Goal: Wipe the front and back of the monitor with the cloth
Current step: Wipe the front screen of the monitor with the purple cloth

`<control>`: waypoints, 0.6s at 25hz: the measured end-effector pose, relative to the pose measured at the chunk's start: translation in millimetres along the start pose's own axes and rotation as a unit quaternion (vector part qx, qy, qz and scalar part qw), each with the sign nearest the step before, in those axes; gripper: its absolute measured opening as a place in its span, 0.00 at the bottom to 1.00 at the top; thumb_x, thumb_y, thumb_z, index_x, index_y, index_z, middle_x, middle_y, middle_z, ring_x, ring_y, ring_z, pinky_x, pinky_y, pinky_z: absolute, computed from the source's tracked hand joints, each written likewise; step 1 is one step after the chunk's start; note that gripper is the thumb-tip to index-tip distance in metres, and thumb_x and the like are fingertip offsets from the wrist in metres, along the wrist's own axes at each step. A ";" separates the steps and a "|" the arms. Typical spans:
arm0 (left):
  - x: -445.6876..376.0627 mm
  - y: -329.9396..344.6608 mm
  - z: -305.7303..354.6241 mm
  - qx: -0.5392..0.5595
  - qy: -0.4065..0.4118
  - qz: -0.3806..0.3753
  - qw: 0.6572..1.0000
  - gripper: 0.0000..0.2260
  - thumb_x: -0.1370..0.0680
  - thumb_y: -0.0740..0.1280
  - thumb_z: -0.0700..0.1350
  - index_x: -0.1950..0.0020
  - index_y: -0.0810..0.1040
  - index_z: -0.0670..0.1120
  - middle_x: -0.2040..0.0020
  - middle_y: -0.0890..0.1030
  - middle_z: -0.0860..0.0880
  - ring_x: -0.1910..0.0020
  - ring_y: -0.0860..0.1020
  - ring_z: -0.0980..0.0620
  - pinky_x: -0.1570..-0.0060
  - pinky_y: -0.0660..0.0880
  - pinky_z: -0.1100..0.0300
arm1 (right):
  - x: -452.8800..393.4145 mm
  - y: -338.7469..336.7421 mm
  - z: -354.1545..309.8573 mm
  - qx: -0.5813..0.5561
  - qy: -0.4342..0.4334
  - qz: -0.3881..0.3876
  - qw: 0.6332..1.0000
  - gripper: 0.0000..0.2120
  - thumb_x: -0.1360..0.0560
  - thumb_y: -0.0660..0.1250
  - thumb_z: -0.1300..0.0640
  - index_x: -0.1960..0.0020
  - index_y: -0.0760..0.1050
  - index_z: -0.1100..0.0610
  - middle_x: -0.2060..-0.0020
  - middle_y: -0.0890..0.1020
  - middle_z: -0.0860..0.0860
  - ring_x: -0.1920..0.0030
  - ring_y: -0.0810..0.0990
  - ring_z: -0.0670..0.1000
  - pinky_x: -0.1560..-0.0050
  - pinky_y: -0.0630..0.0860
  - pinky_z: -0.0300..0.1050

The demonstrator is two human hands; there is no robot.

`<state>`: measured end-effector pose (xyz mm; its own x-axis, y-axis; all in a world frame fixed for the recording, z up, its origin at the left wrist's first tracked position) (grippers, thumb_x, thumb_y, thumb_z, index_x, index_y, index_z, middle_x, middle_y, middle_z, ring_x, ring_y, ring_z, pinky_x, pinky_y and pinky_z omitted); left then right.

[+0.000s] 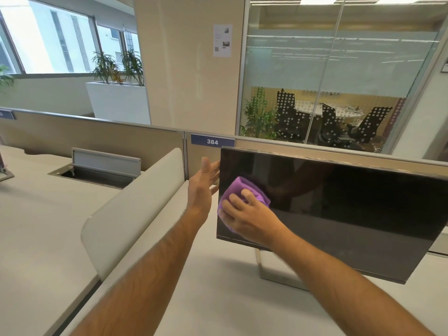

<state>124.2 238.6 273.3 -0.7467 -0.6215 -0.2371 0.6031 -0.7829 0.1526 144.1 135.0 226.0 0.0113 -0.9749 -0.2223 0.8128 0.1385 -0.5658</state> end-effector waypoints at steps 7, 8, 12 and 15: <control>-0.9 -1.2 -0.1 0.006 -0.008 -0.012 1.000 0.31 0.28 0.50 0.69 0.35 0.76 0.54 0.34 0.78 0.51 0.35 0.77 0.48 0.34 0.72 0.46 | 9.2 12.6 -36.6 0.016 -0.112 -0.057 0.992 0.27 0.32 0.78 0.49 0.36 0.75 0.53 0.39 0.78 0.54 0.41 0.76 0.60 0.41 0.75 0.55; -1.0 -1.3 -1.1 0.006 -0.007 -0.016 1.000 0.32 0.28 0.50 0.69 0.35 0.77 0.54 0.34 0.78 0.51 0.35 0.77 0.48 0.34 0.72 0.46 | 8.3 10.2 -32.0 0.016 -0.099 -0.043 0.994 0.27 0.32 0.78 0.50 0.36 0.75 0.53 0.39 0.79 0.54 0.41 0.76 0.60 0.42 0.75 0.55; -1.8 -2.6 -5.3 0.006 -0.015 -0.024 1.000 0.32 0.28 0.50 0.69 0.33 0.76 0.53 0.33 0.78 0.51 0.35 0.77 0.48 0.34 0.72 0.47 | 2.0 -0.3 12.9 -0.062 0.056 0.009 0.997 0.27 0.31 0.75 0.52 0.35 0.74 0.56 0.39 0.78 0.57 0.41 0.76 0.61 0.41 0.75 0.58; 0.2 -3.4 -9.3 0.006 -0.017 -0.017 1.000 0.31 0.27 0.50 0.69 0.34 0.77 0.54 0.34 0.78 0.52 0.35 0.77 0.49 0.34 0.71 0.45 | 19.6 21.4 -33.7 -0.010 -0.072 -0.045 0.996 0.28 0.31 0.77 0.51 0.35 0.74 0.56 0.38 0.77 0.57 0.40 0.75 0.62 0.41 0.75 0.59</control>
<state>124.7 241.4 263.9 -0.7762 -0.5947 -0.2095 0.5739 -0.8040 0.1558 142.1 124.7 182.7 0.0229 -0.9983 -0.0539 0.8026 0.0505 -0.5944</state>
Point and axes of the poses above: each hand's wrist, its own x-axis away from the middle knuckle, its own y-axis out of the palm, z = x × y, the point moved 8 cm from there along -x, towards the middle knuckle
